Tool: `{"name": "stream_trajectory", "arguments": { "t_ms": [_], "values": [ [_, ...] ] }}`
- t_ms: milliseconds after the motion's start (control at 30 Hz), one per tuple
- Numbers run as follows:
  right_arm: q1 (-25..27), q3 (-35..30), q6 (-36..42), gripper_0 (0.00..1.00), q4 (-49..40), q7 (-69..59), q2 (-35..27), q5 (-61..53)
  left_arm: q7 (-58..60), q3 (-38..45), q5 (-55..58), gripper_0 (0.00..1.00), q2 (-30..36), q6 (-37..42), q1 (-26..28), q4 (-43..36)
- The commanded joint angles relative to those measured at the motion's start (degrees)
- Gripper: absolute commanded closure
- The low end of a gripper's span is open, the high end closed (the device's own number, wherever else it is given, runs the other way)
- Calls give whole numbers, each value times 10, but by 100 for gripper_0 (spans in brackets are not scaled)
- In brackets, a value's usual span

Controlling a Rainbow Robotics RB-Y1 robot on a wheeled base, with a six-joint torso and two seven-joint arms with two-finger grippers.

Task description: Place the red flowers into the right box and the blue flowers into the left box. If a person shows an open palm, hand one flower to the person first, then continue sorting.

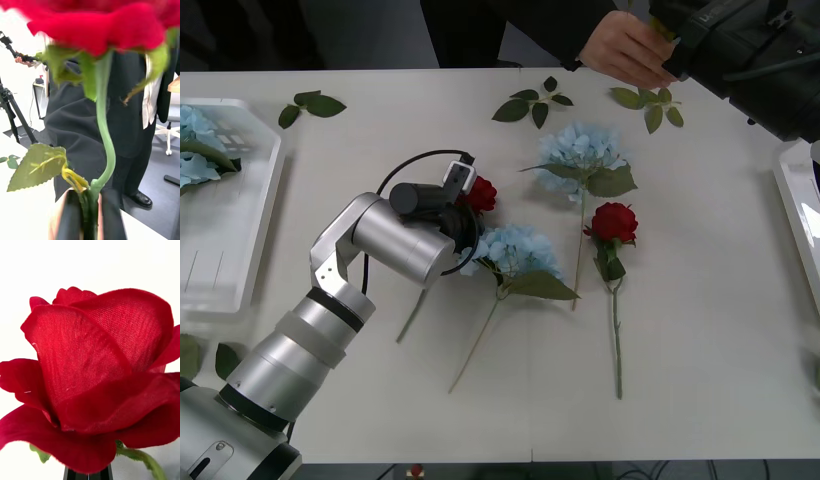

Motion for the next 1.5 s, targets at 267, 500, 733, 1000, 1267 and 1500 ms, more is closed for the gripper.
{"name": "stream_trajectory", "arguments": {
  "t_ms": [267,500,733,1000,1267,1500],
  "values": [
    [-13,-4,7,0,-30,31,0,-19,5,-7,0,100,2,-6,-3,-7],
    [-12,-11,31,0,-29,30,0,-20,6,-7,0,100,2,-6,-4,-9],
    [-11,-54,120,0,-30,0,-2,2,7,-7,0,100,2,-6,-4,-11],
    [-11,-112,269,0,-57,-129,-4,105,5,-6,10,100,14,16,-3,-40],
    [-11,-135,438,0,-137,-355,-4,261,-6,8,96,100,85,143,7,-181],
    [1,-134,567,0,-188,-528,-3,367,-12,63,187,100,150,228,44,-325]
  ]
}}
